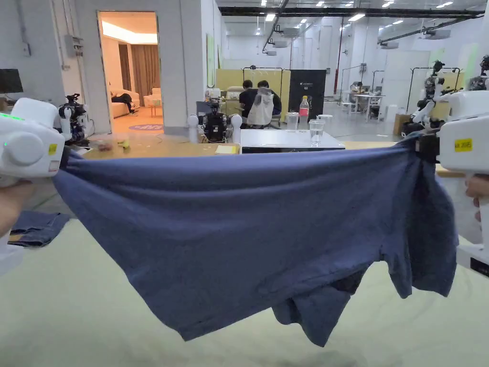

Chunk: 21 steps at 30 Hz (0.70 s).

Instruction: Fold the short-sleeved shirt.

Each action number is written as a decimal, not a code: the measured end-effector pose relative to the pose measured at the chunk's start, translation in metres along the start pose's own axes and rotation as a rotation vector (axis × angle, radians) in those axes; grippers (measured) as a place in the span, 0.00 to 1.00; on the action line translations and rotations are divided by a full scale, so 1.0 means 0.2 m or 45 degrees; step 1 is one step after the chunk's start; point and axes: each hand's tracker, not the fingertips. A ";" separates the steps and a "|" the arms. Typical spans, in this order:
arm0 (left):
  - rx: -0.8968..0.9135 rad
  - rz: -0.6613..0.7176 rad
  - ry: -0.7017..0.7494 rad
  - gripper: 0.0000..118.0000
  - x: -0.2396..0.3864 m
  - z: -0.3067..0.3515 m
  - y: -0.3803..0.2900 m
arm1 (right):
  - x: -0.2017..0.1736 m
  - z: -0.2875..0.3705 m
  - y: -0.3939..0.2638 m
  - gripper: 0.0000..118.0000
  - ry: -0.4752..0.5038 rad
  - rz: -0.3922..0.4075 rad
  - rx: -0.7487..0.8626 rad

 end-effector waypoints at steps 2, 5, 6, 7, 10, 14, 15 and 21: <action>0.040 0.040 -0.006 0.00 -0.01 0.00 0.14 | 0.00 -0.02 0.12 0.01 -0.050 0.016 0.064; 0.086 0.082 -0.013 0.00 0.01 -0.02 0.29 | -0.01 -0.07 0.23 0.01 -0.085 0.039 0.107; 0.099 0.093 -0.007 0.00 0.02 -0.03 0.33 | -0.01 -0.09 0.25 0.01 -0.088 0.041 0.109; 0.113 0.093 -0.004 0.00 0.02 -0.05 0.34 | -0.02 -0.10 0.25 0.01 -0.089 0.042 0.109; 0.097 0.077 0.008 0.00 0.06 -0.12 0.32 | -0.01 -0.18 0.18 0.01 -0.092 0.051 0.098; 0.018 0.037 -0.008 0.00 0.17 -0.28 0.07 | -0.01 -0.31 -0.09 0.01 -0.086 0.011 0.022; -0.004 0.036 -0.011 0.00 0.20 -0.32 -0.01 | -0.01 -0.35 -0.17 0.01 -0.095 0.005 0.000; -0.111 0.022 -0.040 0.00 0.33 -0.39 -0.50 | 0.01 -0.35 -0.67 0.01 -0.124 -0.079 -0.081</action>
